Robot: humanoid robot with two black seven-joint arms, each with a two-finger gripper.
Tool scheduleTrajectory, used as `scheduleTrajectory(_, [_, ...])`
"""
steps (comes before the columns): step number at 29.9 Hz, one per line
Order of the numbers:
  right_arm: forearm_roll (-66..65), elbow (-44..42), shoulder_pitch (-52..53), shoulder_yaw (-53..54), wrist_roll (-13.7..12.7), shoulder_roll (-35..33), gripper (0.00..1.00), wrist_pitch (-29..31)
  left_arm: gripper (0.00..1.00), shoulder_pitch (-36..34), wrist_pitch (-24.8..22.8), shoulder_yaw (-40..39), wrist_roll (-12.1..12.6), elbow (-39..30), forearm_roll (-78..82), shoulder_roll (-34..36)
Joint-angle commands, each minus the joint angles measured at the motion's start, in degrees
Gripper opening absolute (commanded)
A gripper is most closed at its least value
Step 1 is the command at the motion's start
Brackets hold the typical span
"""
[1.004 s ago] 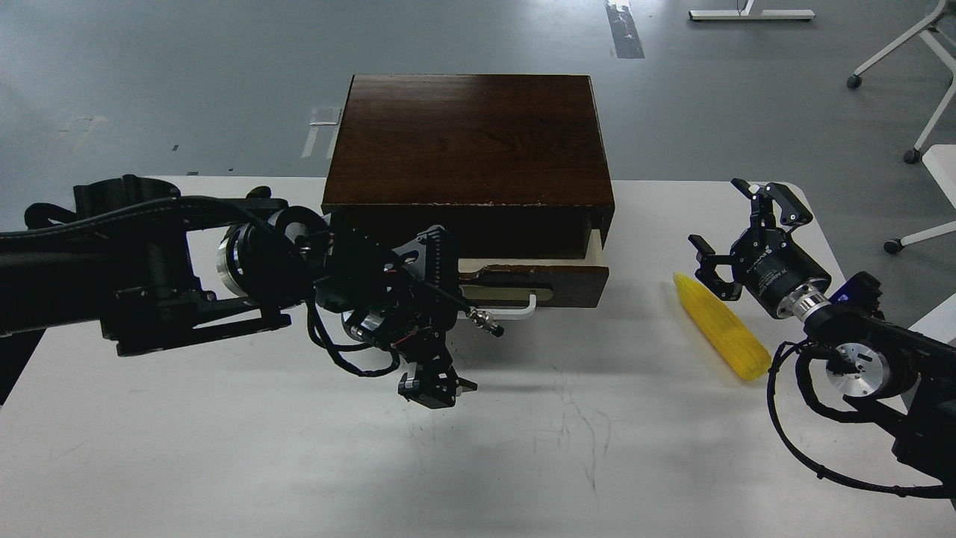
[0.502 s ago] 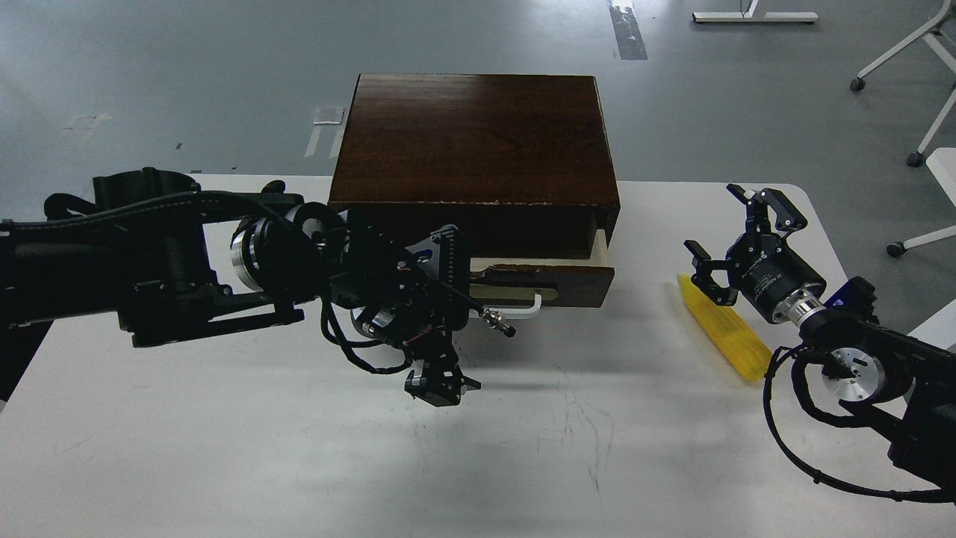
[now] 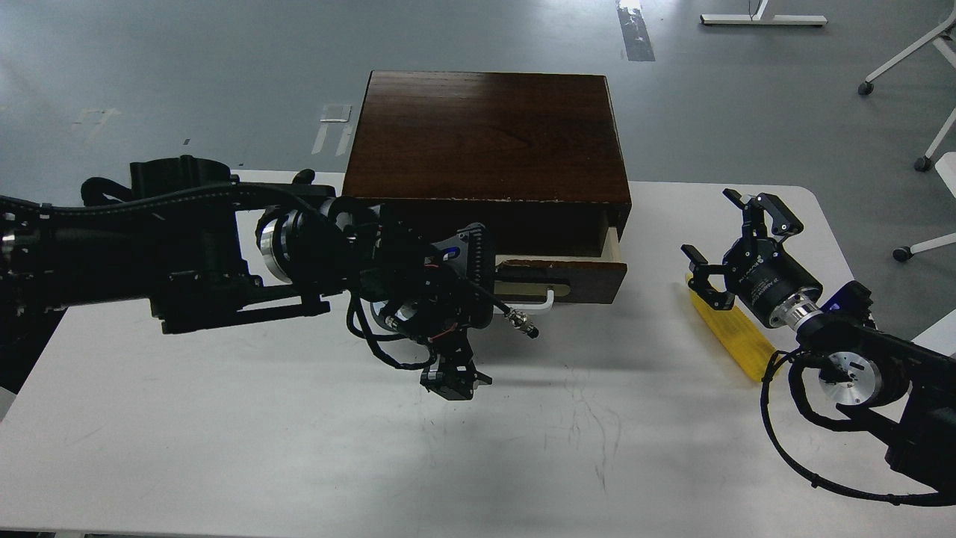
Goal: Put corn in drawer with both arms
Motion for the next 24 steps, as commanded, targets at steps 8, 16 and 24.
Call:
scheduleTrajectory(8, [0.0, 0.0, 0.04, 0.02, 0.0, -0.09, 1.0, 0.09, 0.98, -2.09, 0.05, -0.35, 0.0, -0.57, -0.04, -0.23])
scheduleTrajectory(16, [-0.09, 0.0, -0.05, -0.07, 0.0, -0.09, 1.0, 0.09, 0.98, -2.09, 0.05, -0.35, 0.0, -1.45, -0.04, -0.84])
scheduleTrajectory(24, [-0.09, 0.0, -0.13, -0.07, 0.0, -0.09, 1.0, 0.09, 0.98, -3.4, 0.05, -1.66, 0.0, -2.85, -0.04, 0.12])
